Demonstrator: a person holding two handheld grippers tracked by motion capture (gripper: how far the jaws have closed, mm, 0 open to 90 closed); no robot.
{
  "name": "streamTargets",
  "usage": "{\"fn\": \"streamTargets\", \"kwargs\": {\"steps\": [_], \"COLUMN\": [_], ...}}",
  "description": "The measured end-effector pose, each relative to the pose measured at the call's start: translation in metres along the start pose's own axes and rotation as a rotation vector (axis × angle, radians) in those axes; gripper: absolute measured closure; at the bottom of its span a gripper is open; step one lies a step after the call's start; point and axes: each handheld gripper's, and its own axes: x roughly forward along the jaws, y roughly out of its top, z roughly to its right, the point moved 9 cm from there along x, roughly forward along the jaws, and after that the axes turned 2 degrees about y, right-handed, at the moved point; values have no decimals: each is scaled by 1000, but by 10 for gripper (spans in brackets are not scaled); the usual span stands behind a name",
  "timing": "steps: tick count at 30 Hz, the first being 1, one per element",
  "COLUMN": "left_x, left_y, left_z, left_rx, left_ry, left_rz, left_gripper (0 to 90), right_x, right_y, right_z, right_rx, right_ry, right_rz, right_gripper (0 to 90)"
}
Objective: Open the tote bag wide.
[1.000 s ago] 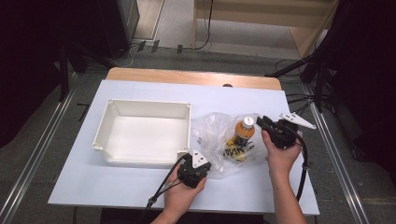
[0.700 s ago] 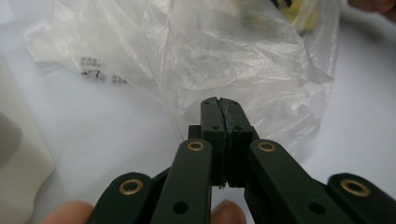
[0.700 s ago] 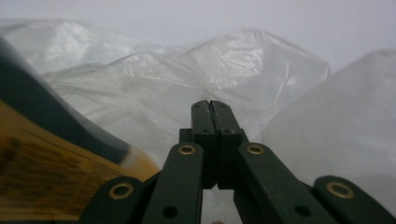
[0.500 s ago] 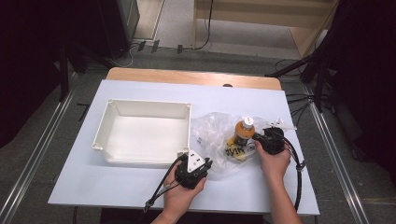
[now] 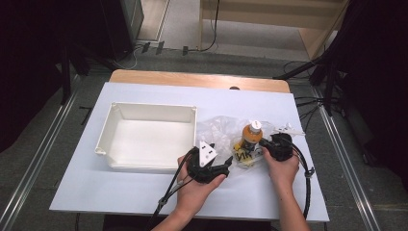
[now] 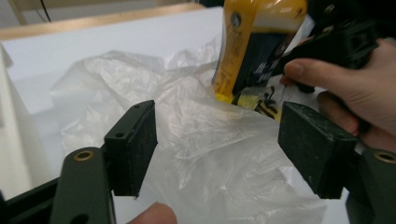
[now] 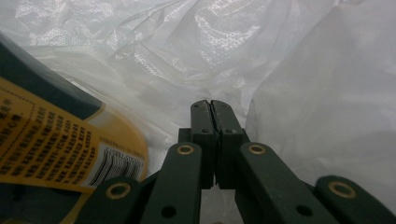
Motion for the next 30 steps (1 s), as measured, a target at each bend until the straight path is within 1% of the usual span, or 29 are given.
{"fn": "streamTargets", "kwargs": {"steps": [1, 2, 3, 4, 5, 6, 7, 8, 9, 10, 11, 12, 13, 14, 15, 16, 17, 19, 21, 22, 23, 25, 26, 27, 29, 30], "left_x": [5, 9, 17, 17, 21, 24, 26, 29, 30, 31, 31, 31, 30, 29, 27, 27, 24, 21, 18, 17, 16, 16, 16, 16, 16, 16], "left_y": [-4, -9, -20, -20, -25, -30, -34, -37, -40, -42, -43, -43, -45, -46, -49, -49, -51, -53, -54, -54, -55, -55, -55, -55, -55, -55], "left_z": [-1, -2, -1, -1, -1, -2, -3, -4, -5, -6, -8, -8, -9, -9, -10, -10, -11, -13, -16, -17, -18, -18, -18, -19, -19, -18], "left_rx": [11, 22, 41, 41, 52, 69, 84, 93, 101, 100, 96, 96, 100, 95, 90, 90, 92, 96, 86, 60, 57, 53, 42, 41, 41, 41], "left_ry": [23, 53, 50, 50, 52, 63, 68, 76, 79, 78, 69, 69, 68, 63, 62, 62, 59, 64, 60, 45, 38, 32, 29, 28, 28, 29], "left_rz": [-18, -40, -91, -91, -112, -136, -150, -163, -181, -193, -205, -205, -219, -217, -218, -218, -213, -215, -215, -208, -211, -212, -208, -212, -211, -210], "left_gripper": [317, 385, 548, 612, 612, 651, 687, 741, 818, 818, 867, 884, 895, 895, 900, 900, 900, 900, 900, 900, 900, 900, 900, 900, 900, 900], "right_x": [0, 0, -1, -1, -1, -1, -2, -2, -3, -3, -4, -4, -5, -5, -7, -7, -8, -8, -9, -9, -10, -10, -12, -12, -19, -29], "right_y": [0, 0, -1, -1, -1, -1, -1, -2, -1, -1, -1, -1, 0, 0, 1, 1, 2, 2, 2, 2, 2, 2, 2, 2, 6, 7], "right_z": [0, 0, 0, 0, 0, -1, 0, 1, 4, 4, 8, 8, 14, 14, 20, 20, 25, 26, 29, 31, 31, 31, 28, 28, 22, 18], "right_rx": [-1, -3, -3, -3, -1, 3, 5, 13, 7, 7, 1, 1, -4, -4, 13, 13, 3, 1, -11, -16, -10, -11, -12, -12, -20, -38], "right_ry": [2, 3, 5, 5, 10, 22, 31, 37, 43, 43, 31, 31, 2, 2, -15, -15, -38, -44, -59, -70, -73, -73, -45, -45, 10, 25], "right_rz": [2, 3, 1, 1, -3, -8, -15, -21, -23, -23, -21, -21, -13, -13, -6, -6, -1, -3, -1, 5, 5, 7, 23, 23, 73, 112], "right_gripper": [900, 900, 900, 900, 900, 900, 900, 900, 900, 900, 900, 900, 900, 900, 900, 900, 900, 900, 900, 900, 900, 900, 826, 826, 753, 694]}}
